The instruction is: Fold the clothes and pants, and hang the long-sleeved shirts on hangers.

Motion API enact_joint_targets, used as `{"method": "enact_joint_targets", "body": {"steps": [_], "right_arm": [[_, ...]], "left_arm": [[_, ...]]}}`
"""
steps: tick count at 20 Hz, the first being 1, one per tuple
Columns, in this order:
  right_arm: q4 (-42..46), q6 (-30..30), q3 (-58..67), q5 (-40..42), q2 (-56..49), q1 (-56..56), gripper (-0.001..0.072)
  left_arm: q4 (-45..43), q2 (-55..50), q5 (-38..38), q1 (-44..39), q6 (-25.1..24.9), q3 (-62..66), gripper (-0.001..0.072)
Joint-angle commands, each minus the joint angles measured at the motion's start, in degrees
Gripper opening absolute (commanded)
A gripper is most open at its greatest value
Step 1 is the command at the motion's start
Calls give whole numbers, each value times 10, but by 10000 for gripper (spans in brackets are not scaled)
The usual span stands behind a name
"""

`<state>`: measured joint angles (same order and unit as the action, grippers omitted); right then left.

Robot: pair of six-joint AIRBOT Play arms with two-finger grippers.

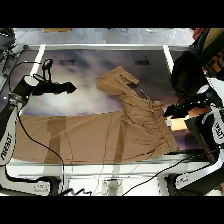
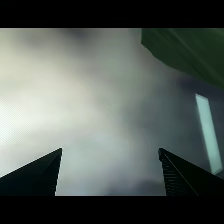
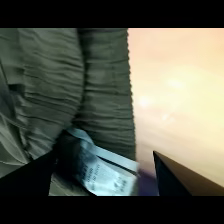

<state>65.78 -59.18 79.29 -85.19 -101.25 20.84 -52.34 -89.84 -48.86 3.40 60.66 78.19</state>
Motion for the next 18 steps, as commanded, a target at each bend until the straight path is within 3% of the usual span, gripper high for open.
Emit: {"method": "enact_joint_targets", "body": {"steps": [1,3,7,9,11,14,17,18], "right_arm": [[-19,-4,-21,7,-8,0,659],[-35,1,-42,11,-13,0,615],[-49,18,-57,-3,-25,0,614],[-90,34,-57,-9,-25,0,564],[-146,47,-57,-10,-25,-1,564],[-164,64,-58,-9,-28,-6,562],[-164,84,-65,1,-38,-21,545],[-163,95,-66,8,-39,-28,475]], "left_arm": [[6,0,0,-2,0,0,699],[6,-1,0,-5,0,0,699],[6,-3,0,-11,0,0,699],[6,-10,0,-17,0,0,698],[6,-25,0,-28,0,0,698],[6,-57,6,-52,40,0,698],[6,-83,66,-91,42,0,698],[6,-87,102,-107,44,0,698]]}}
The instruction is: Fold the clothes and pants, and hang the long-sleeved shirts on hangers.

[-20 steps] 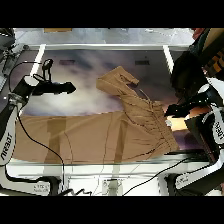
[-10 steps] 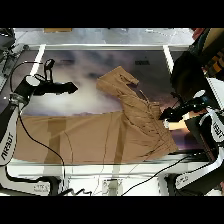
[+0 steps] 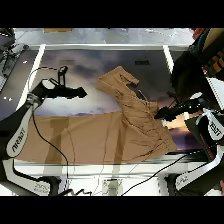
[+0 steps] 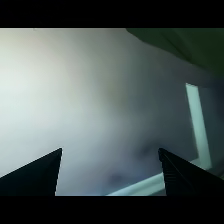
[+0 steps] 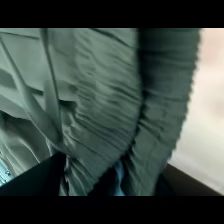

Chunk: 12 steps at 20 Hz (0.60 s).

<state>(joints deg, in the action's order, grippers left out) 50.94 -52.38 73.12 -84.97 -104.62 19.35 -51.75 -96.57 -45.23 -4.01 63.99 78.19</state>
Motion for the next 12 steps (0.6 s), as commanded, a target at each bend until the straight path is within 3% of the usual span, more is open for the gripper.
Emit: {"method": "enact_joint_targets", "body": {"steps": [1,3,4,10,11,12], "right_arm": [[-14,34,-4,15,-4,-19,366],[-16,37,3,23,-4,-23,192],[-16,37,8,20,-4,-22,52],[-12,37,10,20,7,-21,34],[-12,37,10,20,8,-21,34],[-12,37,10,18,8,-21,34]], "left_arm": [[0,-24,112,-49,35,0,698],[0,-34,193,-72,90,2,697],[0,-40,212,-81,107,3,698],[0,-127,216,-124,181,70,699],[-1,-134,224,-124,198,80,580],[0,-135,236,-124,196,87,575]]}}
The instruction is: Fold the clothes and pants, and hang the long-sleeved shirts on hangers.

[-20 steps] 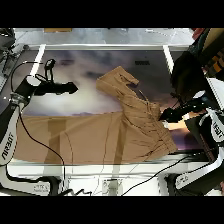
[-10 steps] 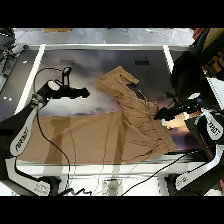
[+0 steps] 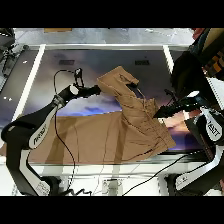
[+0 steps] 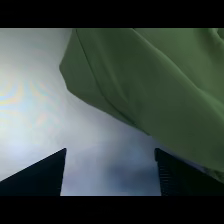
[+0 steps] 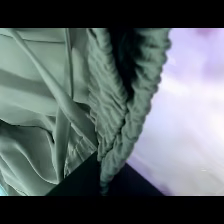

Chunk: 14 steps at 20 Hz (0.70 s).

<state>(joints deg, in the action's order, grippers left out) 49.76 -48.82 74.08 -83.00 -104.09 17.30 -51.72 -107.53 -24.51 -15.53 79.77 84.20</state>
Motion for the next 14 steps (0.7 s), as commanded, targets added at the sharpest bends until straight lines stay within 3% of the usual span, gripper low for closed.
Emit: {"method": "enact_joint_targets", "body": {"steps": [1,5,6,8,11,12,13,14], "right_arm": [[0,1,1,-1,3,0,34],[0,2,1,1,3,0,34],[0,2,1,1,3,0,34],[0,2,1,-1,4,0,34],[0,2,1,-2,6,0,34],[0,2,1,-3,8,0,34],[0,2,1,-4,8,0,34],[0,2,1,-4,8,0,34]], "left_arm": [[-3,-26,31,-9,38,36,574],[0,-29,-15,-26,45,44,588],[0,-33,-14,-36,64,44,657],[0,-47,22,-55,126,45,659],[0,-70,92,-75,160,45,654],[0,-73,127,-78,160,45,610],[-1,-74,167,-81,160,45,518],[-1,-74,196,-81,160,45,376]]}}
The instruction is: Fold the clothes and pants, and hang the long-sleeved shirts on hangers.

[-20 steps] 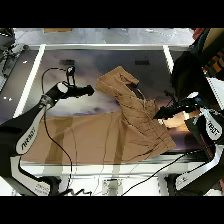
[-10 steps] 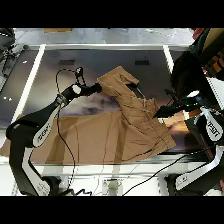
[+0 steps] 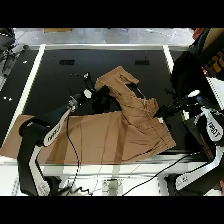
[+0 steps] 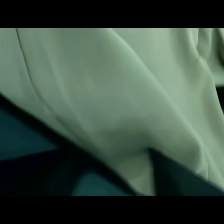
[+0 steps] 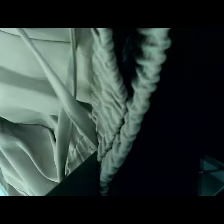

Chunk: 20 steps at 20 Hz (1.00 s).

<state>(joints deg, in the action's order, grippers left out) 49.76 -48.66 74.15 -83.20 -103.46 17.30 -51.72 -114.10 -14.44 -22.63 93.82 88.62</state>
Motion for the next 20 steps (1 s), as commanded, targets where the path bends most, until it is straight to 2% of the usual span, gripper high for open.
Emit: {"method": "enact_joint_targets", "body": {"steps": [1,2,5,6,9,11,13,15,18,19,20], "right_arm": [[0,4,0,-1,2,0,34],[0,6,0,-1,3,0,34],[-2,15,0,4,18,0,33],[-2,17,-1,13,28,0,33],[-10,17,-3,44,65,13,33],[-32,20,-14,56,95,39,33],[-72,39,-44,63,132,70,33],[-104,58,-92,63,165,99,33],[-108,71,-171,87,192,120,33],[-108,73,-189,98,195,120,33],[-108,77,-203,103,195,120,34]], "left_arm": [[-1,-9,116,-9,19,1,143],[-7,-9,128,-6,18,1,11],[-13,4,124,0,17,2,9],[-54,14,124,0,17,2,9],[-265,73,77,0,18,2,8],[-389,132,12,4,18,2,8],[-469,197,-72,9,16,2,9],[-503,259,-158,10,-25,2,9],[-503,350,-298,1,-192,2,9],[-503,377,-329,1,-231,2,9],[-503,398,-339,1,-245,2,9]]}}
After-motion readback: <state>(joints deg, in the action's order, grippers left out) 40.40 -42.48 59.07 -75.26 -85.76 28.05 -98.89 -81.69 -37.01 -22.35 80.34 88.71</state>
